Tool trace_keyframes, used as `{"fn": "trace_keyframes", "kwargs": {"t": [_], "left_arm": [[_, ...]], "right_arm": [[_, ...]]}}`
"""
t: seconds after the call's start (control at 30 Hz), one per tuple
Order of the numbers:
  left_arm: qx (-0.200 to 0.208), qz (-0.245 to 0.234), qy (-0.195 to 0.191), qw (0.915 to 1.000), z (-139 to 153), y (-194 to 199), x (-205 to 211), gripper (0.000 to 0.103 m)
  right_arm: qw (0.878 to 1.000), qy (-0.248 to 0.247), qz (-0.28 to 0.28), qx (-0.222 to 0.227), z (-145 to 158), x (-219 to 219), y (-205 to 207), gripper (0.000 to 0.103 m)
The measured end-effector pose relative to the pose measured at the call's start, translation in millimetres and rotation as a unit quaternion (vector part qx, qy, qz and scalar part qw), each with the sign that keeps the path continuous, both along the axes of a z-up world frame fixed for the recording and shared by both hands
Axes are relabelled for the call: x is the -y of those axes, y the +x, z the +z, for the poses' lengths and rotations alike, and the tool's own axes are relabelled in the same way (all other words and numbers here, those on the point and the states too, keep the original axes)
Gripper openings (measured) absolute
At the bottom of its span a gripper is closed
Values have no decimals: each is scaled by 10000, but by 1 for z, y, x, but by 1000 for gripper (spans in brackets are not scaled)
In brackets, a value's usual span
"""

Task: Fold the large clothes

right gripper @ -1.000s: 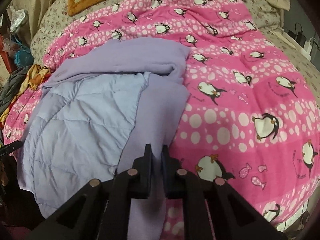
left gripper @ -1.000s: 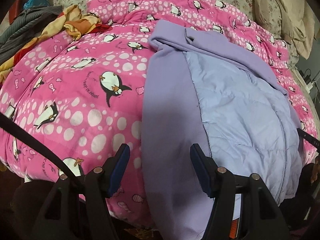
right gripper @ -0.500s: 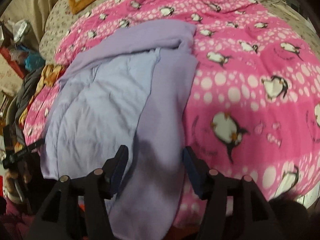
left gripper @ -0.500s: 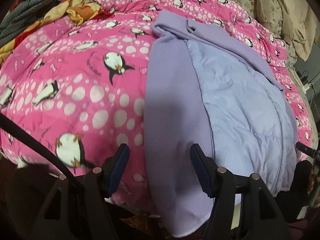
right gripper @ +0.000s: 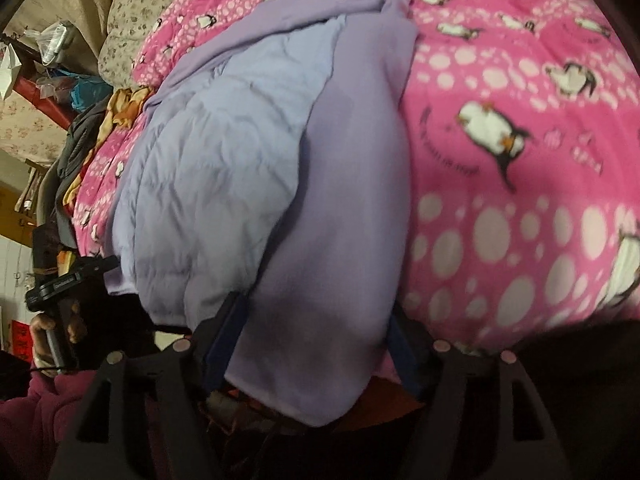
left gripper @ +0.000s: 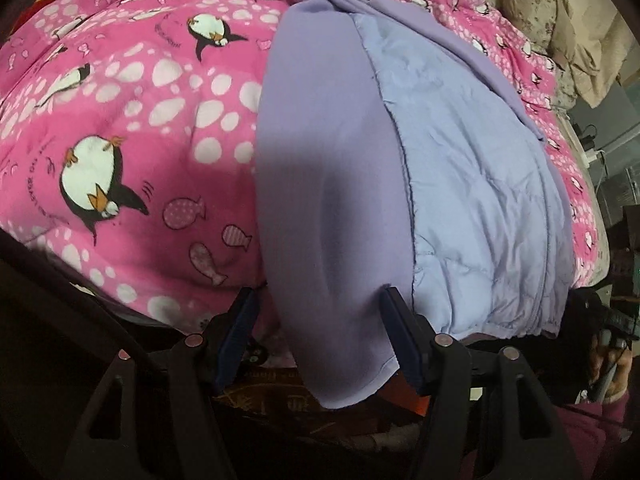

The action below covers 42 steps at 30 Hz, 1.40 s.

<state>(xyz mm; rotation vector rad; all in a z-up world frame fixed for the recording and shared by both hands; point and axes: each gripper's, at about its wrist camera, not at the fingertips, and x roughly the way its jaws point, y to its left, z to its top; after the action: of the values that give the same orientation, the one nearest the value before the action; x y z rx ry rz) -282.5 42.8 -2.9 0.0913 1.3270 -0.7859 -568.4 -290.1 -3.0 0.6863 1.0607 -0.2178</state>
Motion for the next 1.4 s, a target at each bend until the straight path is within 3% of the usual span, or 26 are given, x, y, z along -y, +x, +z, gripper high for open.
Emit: {"fn": "trace_keyframes", "kwargs": {"t": [0.1, 0.23, 0.27, 0.3, 0.33, 0.37, 0.43, 0.57, 0.7, 0.8, 0.97, 1.1, 1.4], "left_arm": [[-139, -88, -93, 9998, 0, -3, 3, 34], [-187, -65, -178, 9996, -6, -5, 4, 34], [-231, -44, -218, 9995, -6, -5, 3, 32], [-271, -66, -261, 9993, -6, -5, 3, 19], [-300, -134, -279, 9991, -6, -3, 5, 10], [-271, -203, -271, 9991, -4, -4, 5, 0], [-179, -217, -368, 9989, 3, -5, 1, 0], [-342, 21, -1146, 9928, 36, 6, -16, 0], [247, 174, -1726, 9845, 93, 25, -23, 0], [657, 282, -1899, 9792, 127, 45, -14, 0], [1126, 364, -2138, 9697, 166, 95, 25, 0], [1311, 348, -2055, 9692, 176, 136, 76, 0], [1032, 415, -1468, 9829, 126, 235, 181, 0]], "right_arm": [[9997, 120, 183, -56, -4, -8, 0, 72], [9990, 176, 365, 197, -6, -19, 0, 73], [9991, 214, 283, 244, -9, -20, 0, 72], [9991, 263, 211, 246, -13, -21, 1, 70], [9993, 222, 219, 210, -15, -23, 2, 60], [9993, 129, 285, 225, -12, -26, 3, 41], [9974, 19, 483, 544, 3, -30, 4, 14], [9920, -246, 646, 1057, 37, -32, 6, 14], [9810, -296, 553, 1835, 81, -12, 13, 14], [9720, -449, 380, 2274, 105, 11, 23, 14], [9624, -843, -49, 2582, 130, 47, 58, 14], [9581, -979, -400, 2662, 138, 87, 97, 14], [9732, -514, -964, 2025, 96, 176, 181, 14]]}}
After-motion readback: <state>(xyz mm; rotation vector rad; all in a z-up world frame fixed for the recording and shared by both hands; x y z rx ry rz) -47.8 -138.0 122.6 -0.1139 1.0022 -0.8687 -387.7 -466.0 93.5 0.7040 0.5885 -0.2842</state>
